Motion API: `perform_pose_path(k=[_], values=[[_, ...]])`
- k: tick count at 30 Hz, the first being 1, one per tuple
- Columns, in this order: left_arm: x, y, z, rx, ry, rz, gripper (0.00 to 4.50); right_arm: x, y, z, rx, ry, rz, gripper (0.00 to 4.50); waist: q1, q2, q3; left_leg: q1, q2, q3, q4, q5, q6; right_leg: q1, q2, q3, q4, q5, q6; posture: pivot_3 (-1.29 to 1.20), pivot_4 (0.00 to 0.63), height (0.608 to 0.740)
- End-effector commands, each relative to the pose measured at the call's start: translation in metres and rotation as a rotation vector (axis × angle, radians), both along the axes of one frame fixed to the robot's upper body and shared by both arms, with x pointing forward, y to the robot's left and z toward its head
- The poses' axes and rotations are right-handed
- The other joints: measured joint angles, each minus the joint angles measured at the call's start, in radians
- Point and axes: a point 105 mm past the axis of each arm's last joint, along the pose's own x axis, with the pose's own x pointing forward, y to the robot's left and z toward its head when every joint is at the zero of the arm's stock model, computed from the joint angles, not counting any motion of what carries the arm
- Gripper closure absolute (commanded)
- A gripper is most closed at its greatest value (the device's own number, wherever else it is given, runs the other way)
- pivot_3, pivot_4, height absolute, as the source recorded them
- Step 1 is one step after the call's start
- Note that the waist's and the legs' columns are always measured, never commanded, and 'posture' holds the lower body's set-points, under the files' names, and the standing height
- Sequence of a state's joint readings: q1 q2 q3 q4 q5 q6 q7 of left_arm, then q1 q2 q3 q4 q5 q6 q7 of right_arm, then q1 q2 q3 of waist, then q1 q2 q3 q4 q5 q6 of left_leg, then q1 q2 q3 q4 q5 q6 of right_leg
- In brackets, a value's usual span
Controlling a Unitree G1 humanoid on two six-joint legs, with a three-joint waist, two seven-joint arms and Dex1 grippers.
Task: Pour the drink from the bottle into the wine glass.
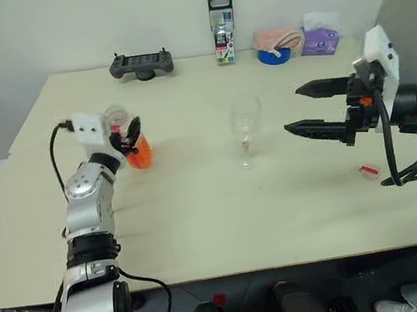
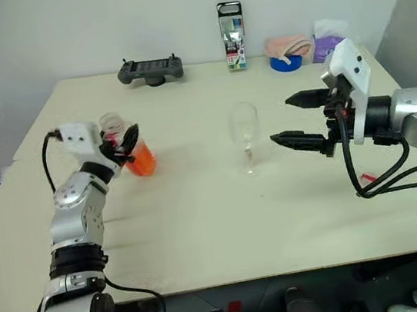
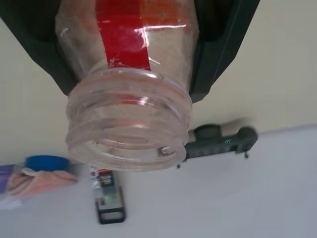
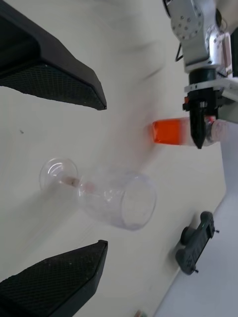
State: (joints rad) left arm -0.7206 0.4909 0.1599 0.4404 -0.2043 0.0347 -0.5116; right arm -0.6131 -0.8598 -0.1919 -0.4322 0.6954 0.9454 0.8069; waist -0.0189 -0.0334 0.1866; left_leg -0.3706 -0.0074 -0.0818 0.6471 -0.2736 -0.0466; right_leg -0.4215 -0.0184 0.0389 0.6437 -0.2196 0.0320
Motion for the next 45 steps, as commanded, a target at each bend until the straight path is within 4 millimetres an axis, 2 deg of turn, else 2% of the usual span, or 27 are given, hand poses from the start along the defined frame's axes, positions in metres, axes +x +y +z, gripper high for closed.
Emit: perform_pose_path(k=[1,3,6,10,13,17,24,31,39,45], values=[[-0.008,-0.041,0.066,0.173,-0.217,-0.166,2.35,-0.015,-0.004,0.02,0.11,-0.149,-0.054,0.0,0.004,0.0,0.0,-0.001,-0.001,0.0,0.0,0.0,0.0,-0.001,0.0,0.0,0.0,0.001,-0.001,0.0,0.15,0.74],[-0.006,-0.058,0.077,0.24,-0.26,-0.226,2.35,-0.025,-0.001,0.018,0.159,-0.138,-0.044,0.0,0.009,0.0,0.0,-0.004,-0.001,0.001,0.0,0.0,0.0,-0.003,-0.001,0.001,0.0,0.002,0.0,0.0,0.15,0.74],[-0.005,-0.087,0.085,0.34,-0.31,-0.322,2.35,-0.037,0.008,-0.006,0.148,-0.091,-0.05,0.0,0.014,0.0,0.0,-0.004,-0.001,0.001,0.0,0.0,0.0,-0.004,-0.001,0.001,-0.001,0.002,0.0,0.0,0.15,0.74],[-0.001,-0.115,0.083,0.44,-0.361,-0.41,2.35,-0.042,0.015,-0.035,0.14,-0.076,-0.136,0.0,0.011,0.0,0.0,-0.004,-0.001,0.001,0.0,0.0,0.0,-0.004,-0.001,0.002,0.0,0.002,0.001,0.0,0.15,0.74],[0.0,-0.129,0.08,0.496,-0.399,-0.455,2.35,-0.04,0.013,-0.053,0.1,-0.103,-0.24,0.0,0.008,0.001,0.0,-0.004,-0.001,0.002,0.001,0.0,0.0,-0.004,0.0,0.002,0.0,0.0,0.004,0.0,0.15,0.74],[0.002,-0.147,0.076,0.602,-0.448,-0.472,2.35,-0.038,0.008,-0.066,0.087,-0.124,-0.32,0.0,0.006,0.0,0.001,-0.005,-0.001,0.002,0.004,0.0,0.001,-0.004,0.001,0.003,0.0,-0.001,0.006,0.0,0.15,0.74],[0.004,-0.165,0.075,0.729,-0.517,-0.467,2.35,-0.035,0.009,-0.066,0.123,-0.161,-0.358,0.0,0.005,0.0,0.001,-0.009,-0.001,0.001,0.012,-0.001,0.001,-0.004,0.001,0.002,0.001,0.0,0.007,0.0,0.15,0.74],[0.005,-0.173,0.067,0.877,-0.574,-0.437,2.35,-0.033,0.006,-0.065,0.132,-0.177,-0.38,0.0,0.003,0.0,0.001,-0.009,-0.001,0.001,0.016,-0.001,0.001,-0.003,0.001,0.003,0.002,0.001,0.01,0.0,0.15,0.74],[0.01,-0.177,0.067,0.965,-0.613,-0.385,2.35,-0.034,0.01,-0.068,0.132,-0.146,-0.365,0.0,0.003,0.0,0.001,-0.009,-0.001,0.001,0.016,-0.001,0.001,-0.003,0.001,0.003,0.002,0.001,0.01,0.0,0.15,0.74],[0.015,-0.17,0.07,0.988,-0.61,-0.337,2.35,-0.035,0.012,-0.073,0.12,-0.126,-0.357,0.0,0.002,0.0,0.001,-0.009,-0.001,0.001,0.016,-0.001,0.001,-0.003,0.001,0.003,0.002,0.001,0.01,0.0,0.15,0.74]])
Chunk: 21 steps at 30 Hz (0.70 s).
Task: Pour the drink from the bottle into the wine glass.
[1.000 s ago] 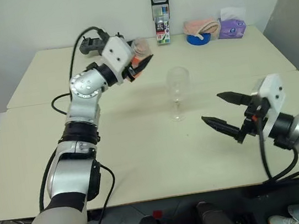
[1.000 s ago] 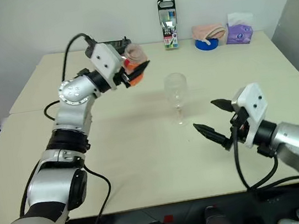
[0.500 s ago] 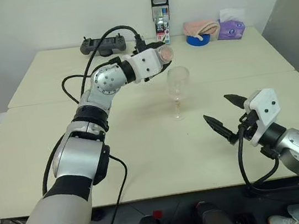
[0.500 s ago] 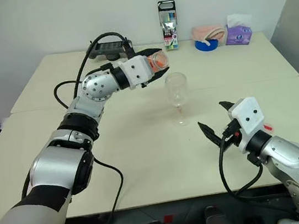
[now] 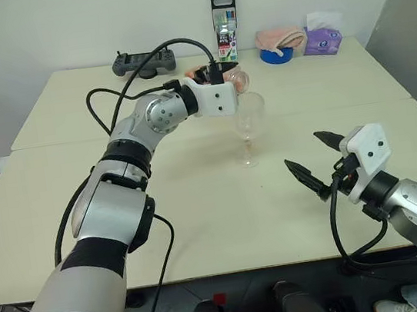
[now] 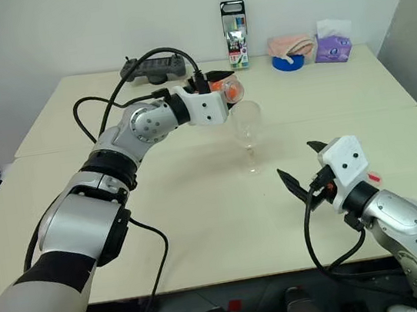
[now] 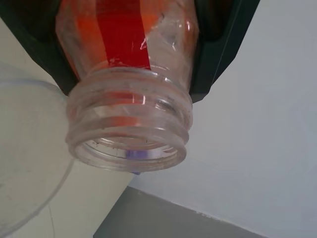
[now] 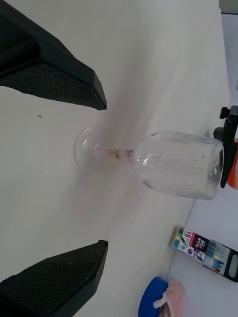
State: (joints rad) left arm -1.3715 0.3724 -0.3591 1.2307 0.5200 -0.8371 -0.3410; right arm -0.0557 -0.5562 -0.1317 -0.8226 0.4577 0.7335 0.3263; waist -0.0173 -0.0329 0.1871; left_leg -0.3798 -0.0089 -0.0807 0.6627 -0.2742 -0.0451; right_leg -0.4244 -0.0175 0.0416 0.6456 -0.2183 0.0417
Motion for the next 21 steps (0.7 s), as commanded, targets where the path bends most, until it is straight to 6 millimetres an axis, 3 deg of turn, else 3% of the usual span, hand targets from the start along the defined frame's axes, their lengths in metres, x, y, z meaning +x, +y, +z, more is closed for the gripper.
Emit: perform_pose_path(k=[1,21], values=[[-0.0004,0.0023,0.0224,-0.006,-0.078,0.01,2.35,-0.0039,0.0037,0.0044,-0.005,-0.02,0.019,0.0,0.0,0.0,0.0,0.0,0.0,0.0,0.0,0.0,0.0,0.0,0.0,0.0,0.0,0.0,0.0,0.0,0.15,0.74],[-0.0007,-0.004,0.024,0.142,-0.256,0.021,2.35,-0.0035,0.0066,0.0079,-0.016,-0.012,0.053,0.0,0.0,0.0,0.0,0.0,0.0,0.0,0.0,0.0,0.0,0.0,0.0,0.0,0.001,0.0,0.0,0.0,0.15,0.74]])
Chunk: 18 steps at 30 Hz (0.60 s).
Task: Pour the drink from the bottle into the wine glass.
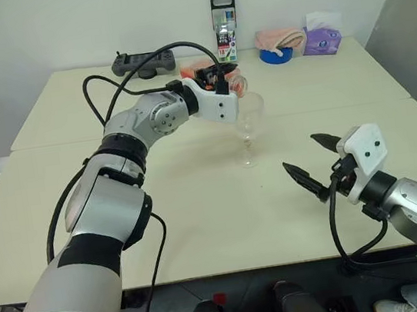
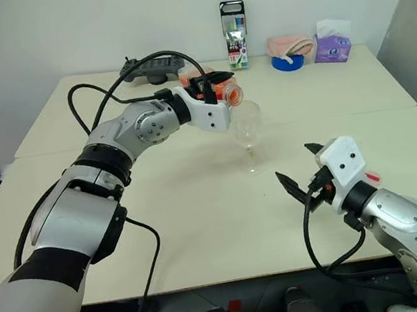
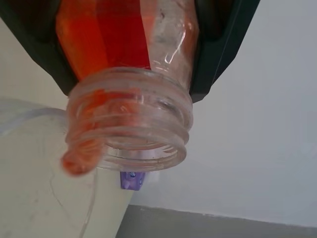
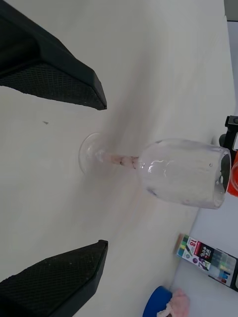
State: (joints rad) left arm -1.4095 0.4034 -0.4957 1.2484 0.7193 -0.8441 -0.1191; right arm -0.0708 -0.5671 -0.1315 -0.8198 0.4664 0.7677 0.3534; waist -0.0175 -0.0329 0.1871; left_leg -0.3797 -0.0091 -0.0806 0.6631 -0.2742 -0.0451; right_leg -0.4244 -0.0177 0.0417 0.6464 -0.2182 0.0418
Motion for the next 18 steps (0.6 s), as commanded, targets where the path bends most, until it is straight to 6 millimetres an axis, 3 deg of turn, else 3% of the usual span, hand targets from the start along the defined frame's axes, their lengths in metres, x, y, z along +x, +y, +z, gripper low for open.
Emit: perform_pose_path(k=[1,18], values=[[-0.0044,-0.0056,0.0303,-0.009,-0.1,-0.026,2.35,-0.0036,0.0048,0.0102,0.0,-0.04,0.029,0.0,0.0,0.0,0.0,0.0,0.0,0.0,0.0,0.0,0.0,0.0,0.0,0.0,0.0,0.0,0.0,0.0,0.15,0.74],[-0.0026,-0.0065,0.0352,0.057,-0.157,-0.009,2.35,-0.0056,0.0083,0.0115,-0.013,-0.023,0.052,0.0,0.0,0.0,0.0,0.0,0.0,0.0,0.0,0.0,0.0,0.0,0.0,0.0,0.001,0.0,0.0,0.0,0.15,0.74]])
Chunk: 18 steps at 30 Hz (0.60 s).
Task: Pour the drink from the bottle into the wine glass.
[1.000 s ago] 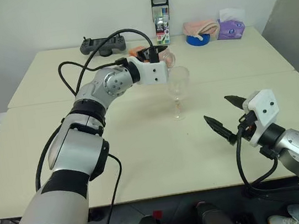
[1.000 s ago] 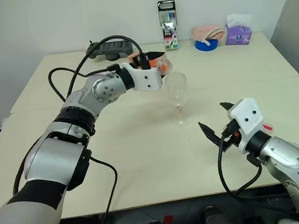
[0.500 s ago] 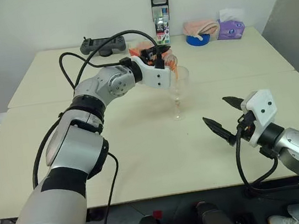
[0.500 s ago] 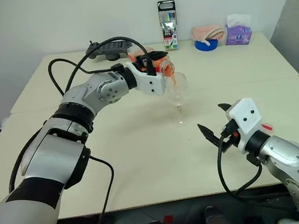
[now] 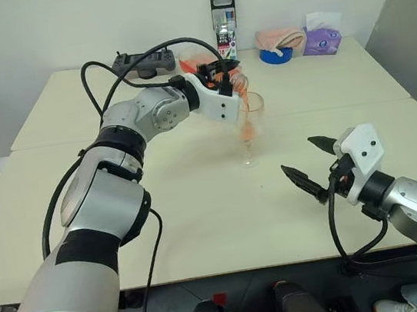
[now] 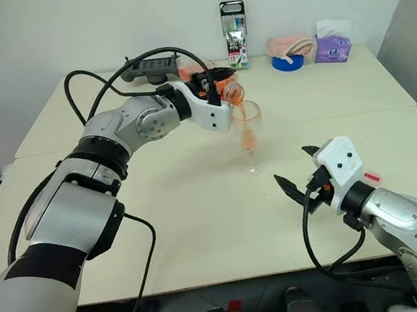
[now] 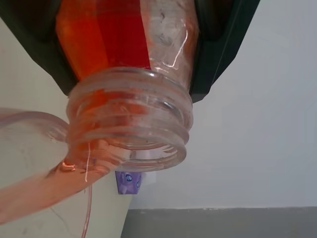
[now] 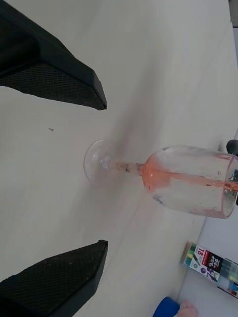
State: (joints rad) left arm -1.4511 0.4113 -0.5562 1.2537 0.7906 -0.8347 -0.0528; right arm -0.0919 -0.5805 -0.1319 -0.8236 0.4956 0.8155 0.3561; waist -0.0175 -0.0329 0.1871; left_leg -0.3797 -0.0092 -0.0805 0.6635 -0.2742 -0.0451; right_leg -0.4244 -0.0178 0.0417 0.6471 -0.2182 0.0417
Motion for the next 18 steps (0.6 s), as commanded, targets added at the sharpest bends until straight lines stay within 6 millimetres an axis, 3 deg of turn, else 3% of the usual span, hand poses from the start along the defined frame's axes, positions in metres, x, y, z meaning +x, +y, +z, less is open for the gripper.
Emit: perform_pose_path(k=[1,18], values=[[-0.0038,-0.0042,0.0294,-0.019,-0.084,-0.02,2.35,-0.0055,0.006,0.0124,-0.006,-0.054,0.035,0.0,0.0,0.0,0.0,0.0,0.0,0.0,0.0,0.0,0.0,0.0,0.0,0.0,0.0,0.0,0.0,0.0,0.15,0.74],[-0.0031,-0.0041,0.0306,-0.004,-0.096,-0.015,2.35,-0.0021,0.0066,0.0134,0.005,-0.057,0.039,0.0,0.0,0.0,0.0,0.0,0.0,0.0,0.001,0.0,0.0,0.0,0.0,0.0,0.001,0.001,-0.002,0.0,0.15,0.74]])
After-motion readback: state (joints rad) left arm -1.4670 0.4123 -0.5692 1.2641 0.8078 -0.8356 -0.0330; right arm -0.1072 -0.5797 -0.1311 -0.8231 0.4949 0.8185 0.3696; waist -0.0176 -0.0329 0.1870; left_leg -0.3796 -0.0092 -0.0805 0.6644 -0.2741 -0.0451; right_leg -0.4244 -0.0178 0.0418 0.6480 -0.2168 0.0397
